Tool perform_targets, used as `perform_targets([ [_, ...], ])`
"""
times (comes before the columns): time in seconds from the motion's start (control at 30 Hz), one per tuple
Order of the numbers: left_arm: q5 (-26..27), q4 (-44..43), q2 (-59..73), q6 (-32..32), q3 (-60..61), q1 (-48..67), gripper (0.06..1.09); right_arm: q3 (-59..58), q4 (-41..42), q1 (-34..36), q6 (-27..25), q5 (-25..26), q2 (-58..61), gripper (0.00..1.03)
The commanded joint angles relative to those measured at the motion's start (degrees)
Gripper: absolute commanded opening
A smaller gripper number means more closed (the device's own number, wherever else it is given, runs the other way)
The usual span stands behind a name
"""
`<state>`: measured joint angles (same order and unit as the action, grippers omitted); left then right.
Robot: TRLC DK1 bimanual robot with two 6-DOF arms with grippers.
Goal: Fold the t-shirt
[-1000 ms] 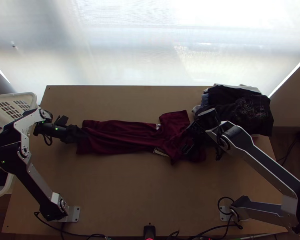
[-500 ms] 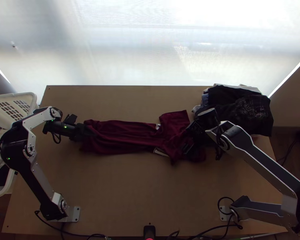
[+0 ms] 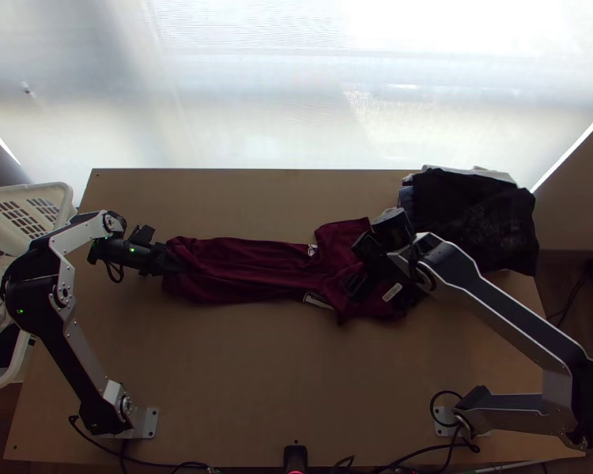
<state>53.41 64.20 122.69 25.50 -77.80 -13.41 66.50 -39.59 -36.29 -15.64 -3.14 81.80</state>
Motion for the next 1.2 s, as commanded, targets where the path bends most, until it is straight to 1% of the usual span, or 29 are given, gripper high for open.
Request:
perform_targets([
  [0.0,1.3,0.8,-0.8,0.3,0.2,-0.1,0.14,1.2,-0.9,-2.6,0.8,0.9,0.9,0.89],
  [0.03,1.4,0.9,-1.1,0.3,0.2,-0.2,0.11,0.6,-0.9,-2.7,0.9,0.9,0.6,0.89],
  [0.13,1.4,1.7,-1.6,0.6,0.2,-0.4,0.11,-0.1,0.3,-2.7,1.0,1.0,1.6,0.89],
  [0.27,1.5,3.0,-2.3,1.4,0.3,-1.4,0.1,0.0,5.7,-3.4,1.0,6.0,4.9,0.88],
  [0.3,1.5,3.5,-2.6,1.6,0.3,-1.6,0.1,-0.1,7.0,-3.8,0.7,7.6,5.7,0.84],
  [0.33,1.5,4.0,-3.0,1.9,0.3,-2.0,0.1,-0.1,8.2,-4.0,0.5,9.6,6.4,0.79],
  [0.37,1.6,4.8,-3.3,2.5,0.2,-2.4,0.1,-0.5,9.6,-4.4,-0.1,11.2,7.0,0.7],
  [0.43,2.1,5.8,-4.1,3.2,0.2,-3.5,0.1,-2.4,14.0,-4.8,-2.3,12.9,7.8,0.46],
  [0.5,2.2,6.7,-4.7,4.0,0.3,-4.2,0.1,-5.6,20.2,-4.8,-5.0,14.6,8.6,0.16],
  [0.53,2.2,6.9,-4.7,4.1,0.4,-4.4,0.1,-7.0,22.8,-4.8,-6.6,16.5,9.1,0.05],
  [0.57,2.2,7.0,-4.8,4.2,0.5,-4.7,0.1,-8.8,25.4,-4.8,-8.5,18.3,9.3,0.03],
  [0.63,2.3,7.6,-4.9,4.7,0.5,-5.0,0.1,-12.1,30.0,-4.8,-12.6,20.2,9.3,0.03],
  [0.67,2.6,7.8,-5.0,4.9,0.5,-5.0,0.1,-13.4,31.4,-4.9,-13.6,21.0,9.3,0.03],
  [0.77,3.5,8.4,-5.1,5.4,0.8,-5.0,0.1,-17.7,35.6,-6.9,-15.1,22.5,9.6,0.03],
  [0.87,3.9,8.4,-5.3,5.4,1.2,-4.9,0.1,-21.8,41.6,-10.3,-17.1,25.9,11.7,0.03],
  [0.9,4.0,8.5,-5.4,5.5,1.5,-4.9,0.1,-22.5,42.8,-11.2,-17.6,26.1,12.3,0.03],
  [1.17,4.1,9.7,-6.9,7.0,2.5,-6.8,0.1,-23.1,44.1,-13.5,-16.1,26.2,15.4,0.02],
])
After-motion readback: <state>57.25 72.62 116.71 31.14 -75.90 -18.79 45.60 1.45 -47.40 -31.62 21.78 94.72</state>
